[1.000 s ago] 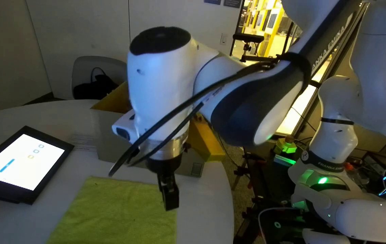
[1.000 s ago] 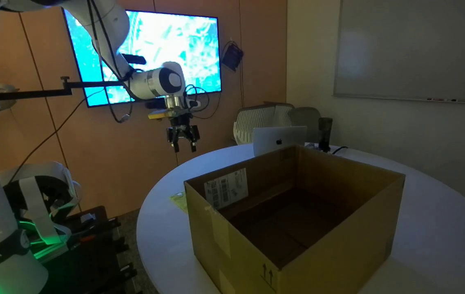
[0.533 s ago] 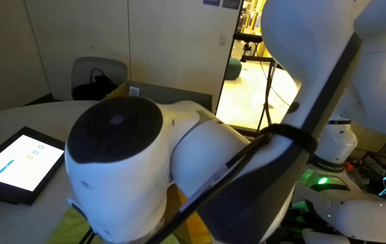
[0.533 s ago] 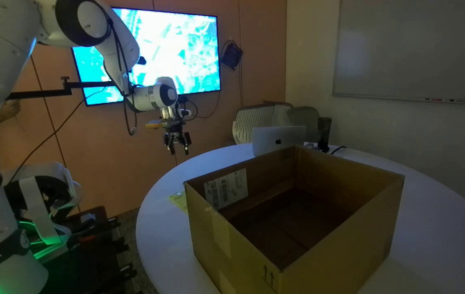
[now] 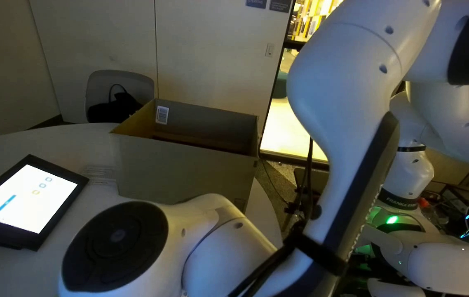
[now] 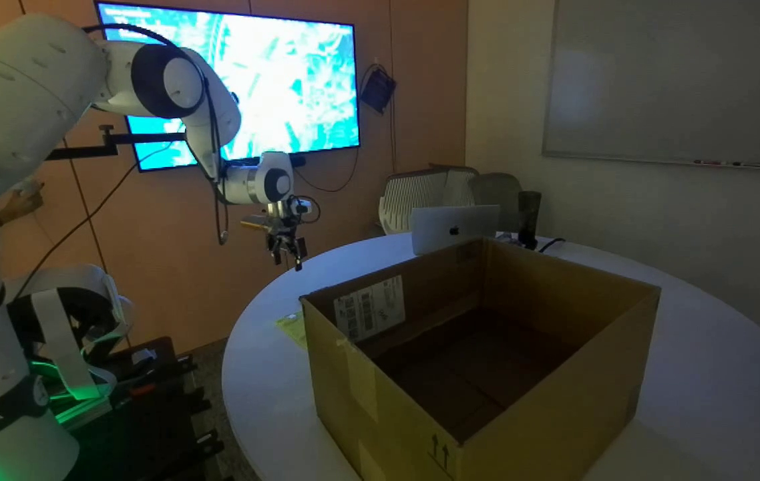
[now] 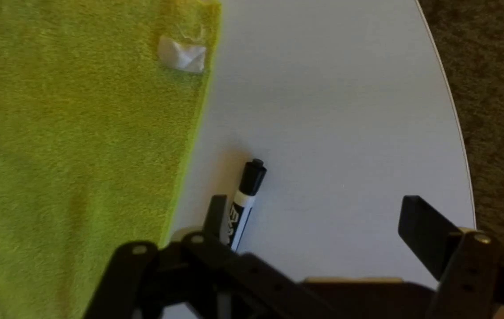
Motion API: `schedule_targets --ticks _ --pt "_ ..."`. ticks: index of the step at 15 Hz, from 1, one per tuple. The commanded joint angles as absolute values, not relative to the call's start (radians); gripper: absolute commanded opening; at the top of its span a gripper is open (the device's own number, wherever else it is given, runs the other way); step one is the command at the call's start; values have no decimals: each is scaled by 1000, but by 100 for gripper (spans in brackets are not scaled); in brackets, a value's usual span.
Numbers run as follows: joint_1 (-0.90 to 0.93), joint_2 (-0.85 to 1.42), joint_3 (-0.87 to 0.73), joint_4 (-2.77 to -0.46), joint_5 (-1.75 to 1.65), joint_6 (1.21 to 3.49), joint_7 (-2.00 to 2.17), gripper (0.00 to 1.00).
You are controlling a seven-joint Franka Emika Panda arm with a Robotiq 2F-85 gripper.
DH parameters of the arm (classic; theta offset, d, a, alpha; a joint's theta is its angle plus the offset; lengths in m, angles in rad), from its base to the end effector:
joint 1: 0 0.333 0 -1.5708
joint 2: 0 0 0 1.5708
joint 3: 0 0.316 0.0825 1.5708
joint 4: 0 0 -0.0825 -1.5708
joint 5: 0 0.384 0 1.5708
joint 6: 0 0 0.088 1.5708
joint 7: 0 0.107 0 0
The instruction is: Put the marker on the cloth, then fold the cloth and put it in the box
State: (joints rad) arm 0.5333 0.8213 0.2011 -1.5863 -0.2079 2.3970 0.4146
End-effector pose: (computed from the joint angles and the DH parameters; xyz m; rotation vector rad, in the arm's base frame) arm 0.5291 0.4510 0.1589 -3.0659 -0.6360 -0.0099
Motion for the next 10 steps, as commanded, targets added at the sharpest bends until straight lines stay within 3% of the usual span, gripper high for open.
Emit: schedule_targets --ticks 1,10 --pt "547 938 195 -1480 -138 2455 388 100" --pt "547 1132 186 -1262 -99 2482 294 100"
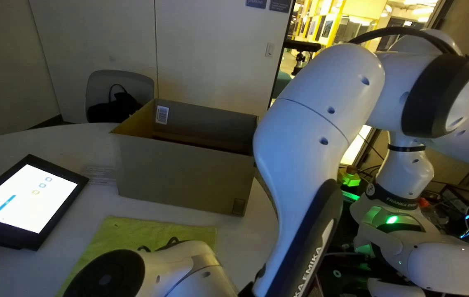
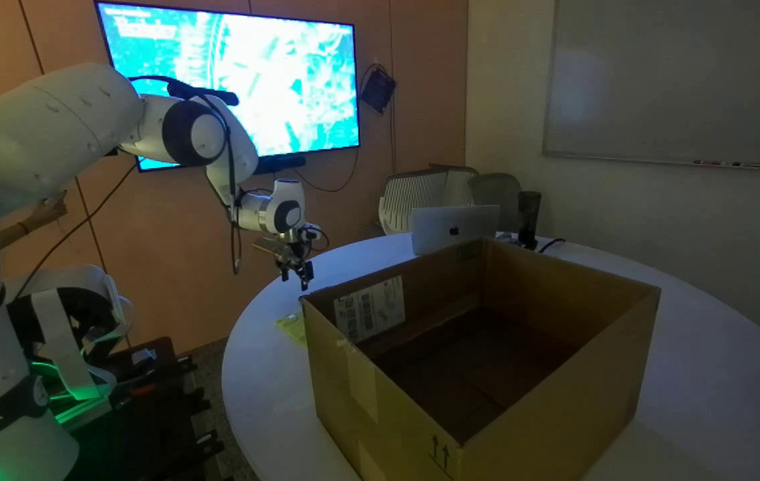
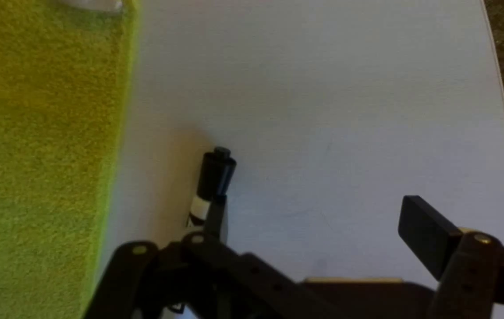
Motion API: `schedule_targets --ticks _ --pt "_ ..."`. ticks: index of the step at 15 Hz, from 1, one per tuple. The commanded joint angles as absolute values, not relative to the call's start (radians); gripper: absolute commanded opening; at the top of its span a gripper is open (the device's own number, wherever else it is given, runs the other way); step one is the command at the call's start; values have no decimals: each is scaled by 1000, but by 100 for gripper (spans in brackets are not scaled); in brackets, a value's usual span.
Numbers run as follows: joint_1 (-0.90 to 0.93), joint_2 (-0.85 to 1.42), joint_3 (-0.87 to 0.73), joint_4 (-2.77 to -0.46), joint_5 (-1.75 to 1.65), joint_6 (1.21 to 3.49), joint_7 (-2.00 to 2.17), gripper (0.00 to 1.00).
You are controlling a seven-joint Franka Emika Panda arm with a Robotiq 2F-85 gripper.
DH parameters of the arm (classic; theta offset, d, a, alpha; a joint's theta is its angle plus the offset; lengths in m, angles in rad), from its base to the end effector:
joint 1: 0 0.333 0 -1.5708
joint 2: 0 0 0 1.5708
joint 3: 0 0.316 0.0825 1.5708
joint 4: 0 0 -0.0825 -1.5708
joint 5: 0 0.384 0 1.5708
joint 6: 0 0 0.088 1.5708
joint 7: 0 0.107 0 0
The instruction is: Put the marker on the cloth, then fold the cloth and put it in the box
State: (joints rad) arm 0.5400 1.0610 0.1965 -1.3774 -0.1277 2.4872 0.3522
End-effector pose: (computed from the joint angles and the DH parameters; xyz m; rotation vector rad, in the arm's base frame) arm 0.5548 0.4649 0.0829 -2.9768 -0.5703 -0.0221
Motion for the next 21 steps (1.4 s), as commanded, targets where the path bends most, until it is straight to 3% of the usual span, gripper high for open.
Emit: schedule_targets --ticks 1,13,14,15,21 --pt "550 1147 180 -1236 -103 2477 286 100" --pt "547 1289 130 -1018 -121 2375 189 100" --pt "547 1298 129 -1005 -121 2359 183 94" --pt "549 1309 128 -993 -122 2349 178 74" --pt "554 1321 129 -930 -128 2250 129 26"
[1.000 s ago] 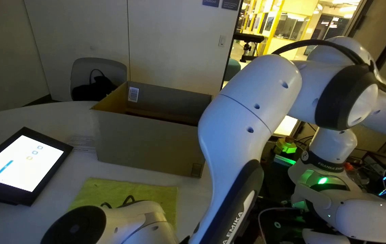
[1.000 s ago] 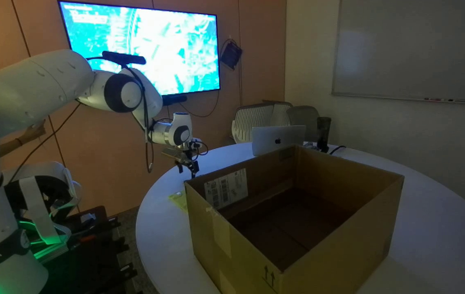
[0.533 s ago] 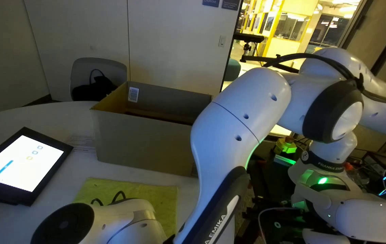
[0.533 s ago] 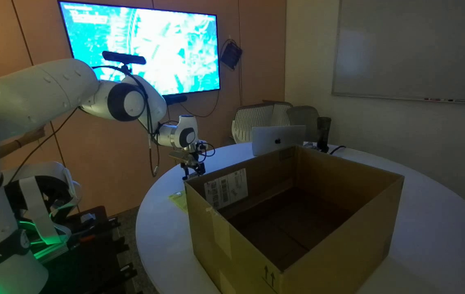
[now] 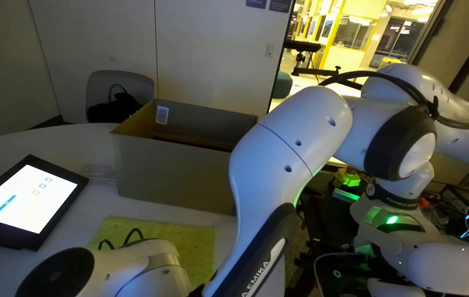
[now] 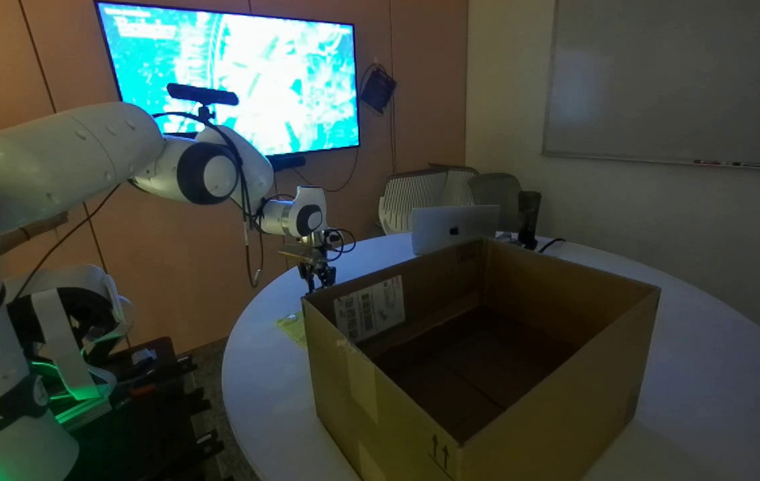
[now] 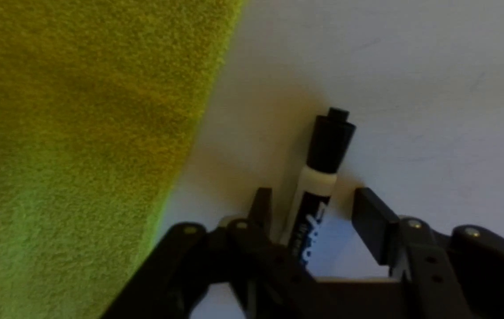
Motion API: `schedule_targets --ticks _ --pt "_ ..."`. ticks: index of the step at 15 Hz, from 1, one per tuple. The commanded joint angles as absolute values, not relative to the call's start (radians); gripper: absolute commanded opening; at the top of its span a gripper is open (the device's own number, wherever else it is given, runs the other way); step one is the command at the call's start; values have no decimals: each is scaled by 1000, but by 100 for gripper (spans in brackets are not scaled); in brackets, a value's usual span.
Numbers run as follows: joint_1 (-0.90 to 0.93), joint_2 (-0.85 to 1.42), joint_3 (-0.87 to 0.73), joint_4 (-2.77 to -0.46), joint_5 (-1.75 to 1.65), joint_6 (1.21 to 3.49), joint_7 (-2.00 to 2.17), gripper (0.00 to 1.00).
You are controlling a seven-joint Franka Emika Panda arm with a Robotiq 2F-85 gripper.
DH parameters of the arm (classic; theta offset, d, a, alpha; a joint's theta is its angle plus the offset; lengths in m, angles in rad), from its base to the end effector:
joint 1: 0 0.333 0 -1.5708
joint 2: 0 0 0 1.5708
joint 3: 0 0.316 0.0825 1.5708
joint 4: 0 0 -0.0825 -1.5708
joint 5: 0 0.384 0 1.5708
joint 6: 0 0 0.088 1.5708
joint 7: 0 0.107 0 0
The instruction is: Put the marker on the cloth, then fold the cloth and put it in the box
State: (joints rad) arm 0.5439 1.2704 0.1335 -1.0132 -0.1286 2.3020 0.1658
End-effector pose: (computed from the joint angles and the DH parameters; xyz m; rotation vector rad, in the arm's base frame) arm 0.6175 0.4468 0.0576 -3.0064 -0.7695 -0.0204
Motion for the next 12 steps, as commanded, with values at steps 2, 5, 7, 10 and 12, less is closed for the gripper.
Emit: schedule_targets --ticks 2,5,7,10,12 --pt "552 1318 129 -922 -129 2225 113 10" --pt "545 1296 127 -940 -142 2198 101 7" --pt "537 1282 129 -953 -139 2189 89 8" --pt "523 1241 118 -992 -138 2189 97 8" --pt "503 1200 107 -1038 -135 2191 107 8"
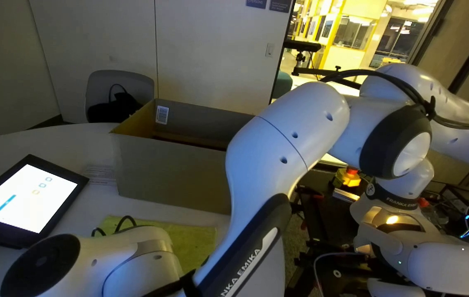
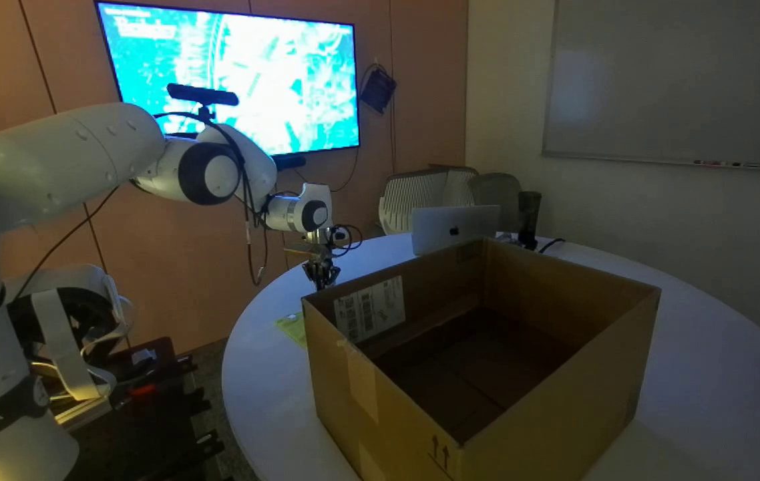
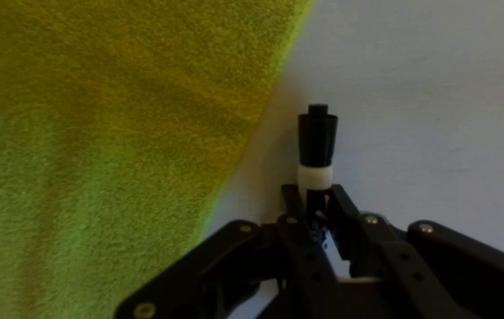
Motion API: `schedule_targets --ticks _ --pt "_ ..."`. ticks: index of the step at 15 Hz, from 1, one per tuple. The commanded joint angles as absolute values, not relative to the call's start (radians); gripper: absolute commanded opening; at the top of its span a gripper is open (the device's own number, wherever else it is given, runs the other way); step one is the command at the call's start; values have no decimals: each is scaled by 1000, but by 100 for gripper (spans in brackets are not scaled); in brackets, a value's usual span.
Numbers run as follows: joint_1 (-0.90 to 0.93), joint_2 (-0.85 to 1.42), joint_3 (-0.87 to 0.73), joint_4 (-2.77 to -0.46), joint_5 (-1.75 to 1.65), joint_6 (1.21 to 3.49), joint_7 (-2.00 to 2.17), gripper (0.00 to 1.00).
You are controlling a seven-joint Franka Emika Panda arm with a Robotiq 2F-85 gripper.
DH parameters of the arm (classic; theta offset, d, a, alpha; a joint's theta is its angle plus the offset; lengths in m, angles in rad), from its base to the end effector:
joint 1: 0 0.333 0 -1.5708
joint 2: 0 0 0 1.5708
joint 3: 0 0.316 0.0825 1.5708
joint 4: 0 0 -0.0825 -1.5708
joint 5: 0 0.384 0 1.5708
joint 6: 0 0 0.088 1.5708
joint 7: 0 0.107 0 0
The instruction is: Put the marker on the cloth, then fold the cloth and put it in the box
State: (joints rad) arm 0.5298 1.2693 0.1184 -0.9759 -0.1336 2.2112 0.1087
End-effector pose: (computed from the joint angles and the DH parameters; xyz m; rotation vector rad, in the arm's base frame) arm 0.6303 0.4303 0.0658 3.0254 0.8366 -0.0441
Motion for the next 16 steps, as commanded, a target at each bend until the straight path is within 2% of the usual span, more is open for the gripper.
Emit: schedule_targets --ticks 1,10,16 --pt "491 1176 101 -1067 -134 2193 110 8" --pt "407 925 42 -1441 -142 2231 162 8" --pt "429 927 -18 -1552 -187 2318 324 8"
